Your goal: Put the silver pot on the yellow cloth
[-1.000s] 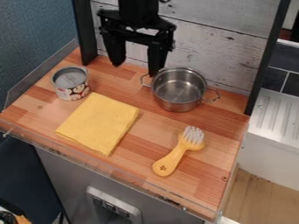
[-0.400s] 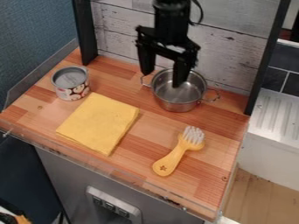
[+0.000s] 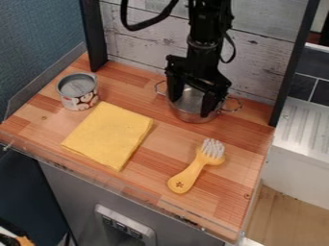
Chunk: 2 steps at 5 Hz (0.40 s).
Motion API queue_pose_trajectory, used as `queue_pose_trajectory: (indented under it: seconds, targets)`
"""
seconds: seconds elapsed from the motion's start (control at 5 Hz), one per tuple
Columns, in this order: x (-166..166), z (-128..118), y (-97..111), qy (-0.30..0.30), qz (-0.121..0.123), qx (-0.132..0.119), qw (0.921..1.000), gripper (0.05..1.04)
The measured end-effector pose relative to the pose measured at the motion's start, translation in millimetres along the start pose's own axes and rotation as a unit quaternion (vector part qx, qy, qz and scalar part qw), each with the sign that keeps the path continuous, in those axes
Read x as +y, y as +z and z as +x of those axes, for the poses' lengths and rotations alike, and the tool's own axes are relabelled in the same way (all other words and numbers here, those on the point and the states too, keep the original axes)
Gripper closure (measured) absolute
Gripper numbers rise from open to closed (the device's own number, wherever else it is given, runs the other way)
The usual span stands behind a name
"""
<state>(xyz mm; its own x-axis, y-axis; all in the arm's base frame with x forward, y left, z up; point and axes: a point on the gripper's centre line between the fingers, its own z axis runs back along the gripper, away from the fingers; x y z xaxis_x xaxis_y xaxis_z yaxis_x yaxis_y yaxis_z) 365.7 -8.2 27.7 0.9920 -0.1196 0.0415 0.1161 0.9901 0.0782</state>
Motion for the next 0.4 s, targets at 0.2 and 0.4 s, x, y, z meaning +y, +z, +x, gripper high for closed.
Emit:
queue_pose_trajectory:
  seconds: [0.2, 0.4]
  targets:
    - [-9.9, 2.6, -21.3, 0.002, -0.020, 0.003, 0.9998, 0.085]
    - [-16.9, 3.0, -26.4, -0.012, -0.037, 0.005, 0.9992, 0.086]
